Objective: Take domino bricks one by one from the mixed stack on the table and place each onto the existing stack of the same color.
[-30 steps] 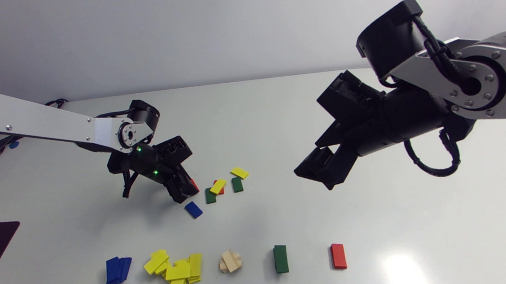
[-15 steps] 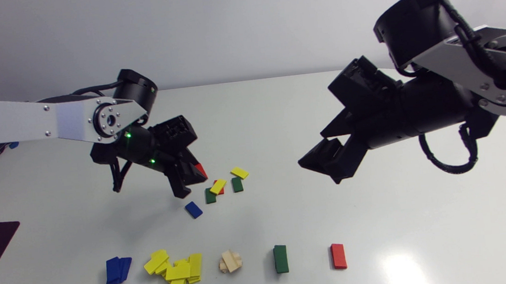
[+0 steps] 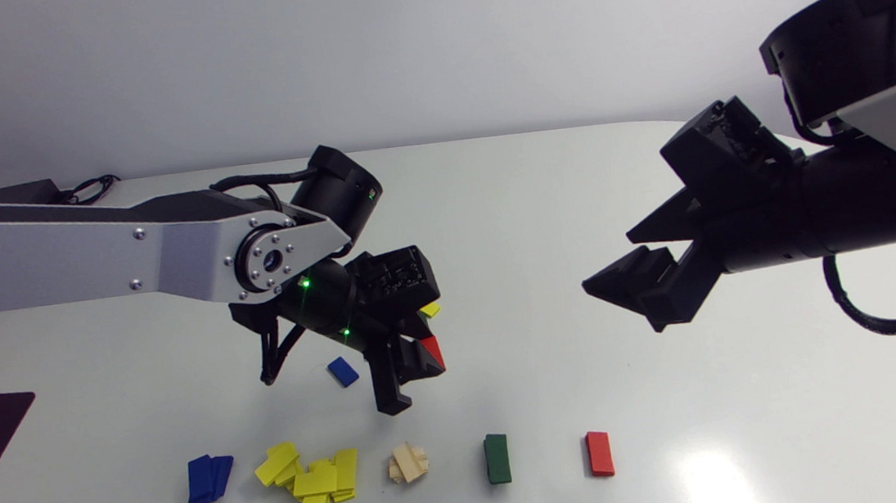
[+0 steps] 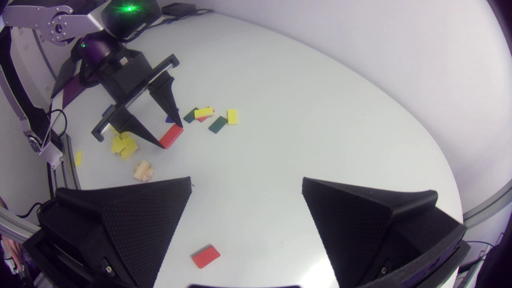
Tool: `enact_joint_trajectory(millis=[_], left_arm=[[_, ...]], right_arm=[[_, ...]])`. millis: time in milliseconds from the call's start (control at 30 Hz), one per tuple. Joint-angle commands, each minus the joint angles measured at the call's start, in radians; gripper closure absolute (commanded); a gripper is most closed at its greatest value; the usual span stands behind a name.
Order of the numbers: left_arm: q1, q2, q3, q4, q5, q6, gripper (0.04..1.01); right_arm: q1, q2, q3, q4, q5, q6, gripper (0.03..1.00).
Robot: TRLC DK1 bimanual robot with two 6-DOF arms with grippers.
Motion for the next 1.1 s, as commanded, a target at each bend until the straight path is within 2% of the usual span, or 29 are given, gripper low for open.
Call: enact_joint_trajectory(millis=[0,400,700,1067], left_arm=[[-0.017,0.024,0.035,0.001,0.001,-0.021,0.567],[-0.061,0.200,0.153,0.025,0.012,-0.018,0.567],[-0.129,0.260,0.239,0.025,0.012,-0.025,0.567],[-0.219,0.298,0.248,0.024,0.012,-0.048,0.567]], right_arm=[[-0.013,-0.020,-0.046,-0.011,0.008,0.027,0.066],[-0.026,-0.083,-0.095,-0.013,0.049,0.028,0.066],[-0.055,-0.109,-0.118,-0.014,0.050,0.027,0.066],[-0.109,-0.144,-0.179,-0.010,0.049,-0.002,0.066]])
